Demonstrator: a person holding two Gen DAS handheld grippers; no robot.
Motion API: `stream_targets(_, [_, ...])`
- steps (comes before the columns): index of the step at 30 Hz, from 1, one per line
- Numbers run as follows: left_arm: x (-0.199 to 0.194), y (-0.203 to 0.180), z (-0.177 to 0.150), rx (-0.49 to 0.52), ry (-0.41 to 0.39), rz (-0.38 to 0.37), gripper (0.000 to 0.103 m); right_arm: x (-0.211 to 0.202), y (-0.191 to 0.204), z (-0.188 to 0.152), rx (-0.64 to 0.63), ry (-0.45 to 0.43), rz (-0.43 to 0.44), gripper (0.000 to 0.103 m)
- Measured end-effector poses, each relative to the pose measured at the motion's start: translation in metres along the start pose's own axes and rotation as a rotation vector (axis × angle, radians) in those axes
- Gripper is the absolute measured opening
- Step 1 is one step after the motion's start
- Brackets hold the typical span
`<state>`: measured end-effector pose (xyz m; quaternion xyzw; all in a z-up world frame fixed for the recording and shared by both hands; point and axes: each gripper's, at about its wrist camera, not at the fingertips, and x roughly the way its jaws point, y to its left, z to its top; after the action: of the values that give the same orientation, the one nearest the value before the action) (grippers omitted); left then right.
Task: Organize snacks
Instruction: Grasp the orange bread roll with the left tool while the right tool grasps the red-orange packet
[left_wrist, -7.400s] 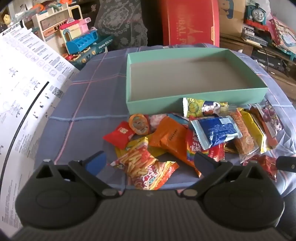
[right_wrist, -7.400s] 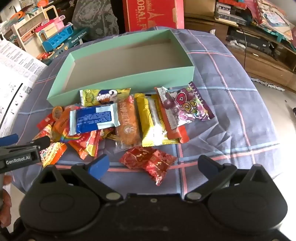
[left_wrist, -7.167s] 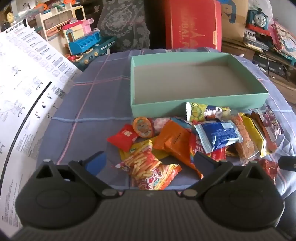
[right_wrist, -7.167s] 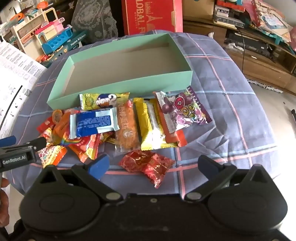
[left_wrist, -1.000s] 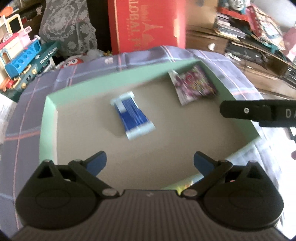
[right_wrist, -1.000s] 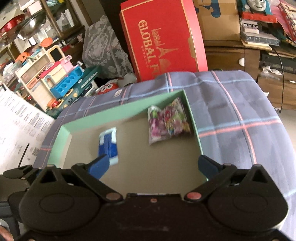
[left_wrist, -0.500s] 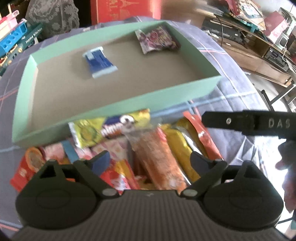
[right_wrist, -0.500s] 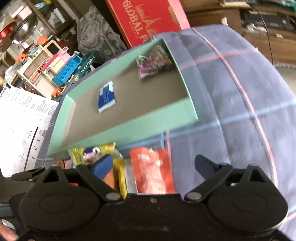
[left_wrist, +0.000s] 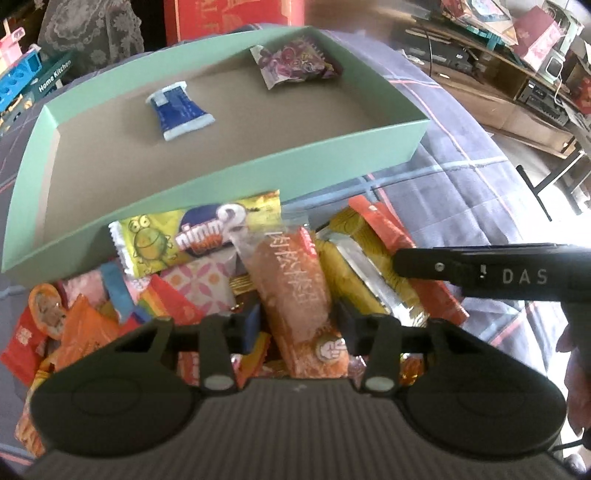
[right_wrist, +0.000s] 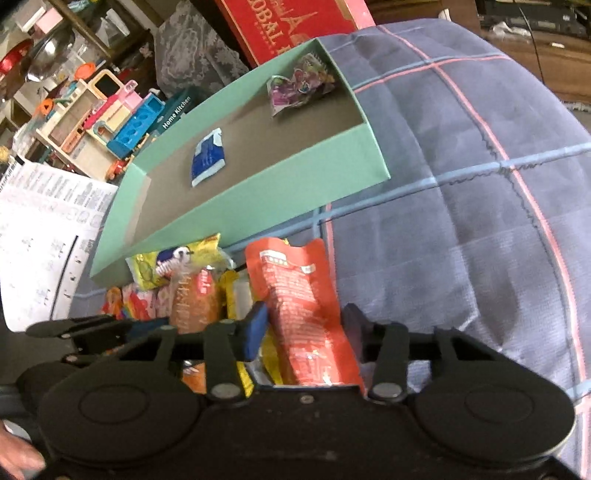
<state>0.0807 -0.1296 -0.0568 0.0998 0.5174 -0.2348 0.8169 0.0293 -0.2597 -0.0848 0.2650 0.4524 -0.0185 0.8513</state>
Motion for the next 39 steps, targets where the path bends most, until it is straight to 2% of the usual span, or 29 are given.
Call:
stream_targets(4, [0.000, 0.002, -0.001, -0.002, 0.004, 0.006, 0.045, -0.003, 0.000, -0.005, -0.017, -0.015, -0.010, 0.041])
stream_targets(7, [0.000, -0.002, -0.002, 0.009, -0.007, 0.018, 0.040, -0.003, 0.003, -0.004, -0.013, -0.029, -0.024, 0.040])
stream_targets(10, [-0.002, -0.001, -0.003, 0.008, -0.009, 0.017, 0.038, -0.007, 0.004, -0.003, -0.006, -0.038, -0.016, 0.027])
stream_targets(16, [-0.014, 0.005, -0.004, -0.017, -0.016, 0.003, 0.038, -0.013, 0.003, -0.002, 0.018, -0.028, -0.017, 0.025])
stream_targets(17, [-0.017, 0.006, -0.005, -0.021, -0.019, -0.001, 0.038, -0.015, 0.002, -0.002, 0.027, -0.034, -0.012, 0.017])
stream_targets(20, [-0.027, 0.009, -0.005, -0.037, -0.028, -0.017, 0.038, -0.025, 0.001, 0.001, 0.037, -0.052, -0.005, 0.017])
stream_targets(26, [-0.036, 0.011, -0.007, -0.048, -0.047, -0.020, 0.038, -0.031, 0.001, 0.000, 0.029, -0.068, -0.047, 0.017])
stream_targets(39, [-0.053, 0.013, -0.005, -0.066, -0.088, -0.064, 0.038, -0.052, 0.001, 0.006, 0.036, -0.120, -0.034, 0.017])
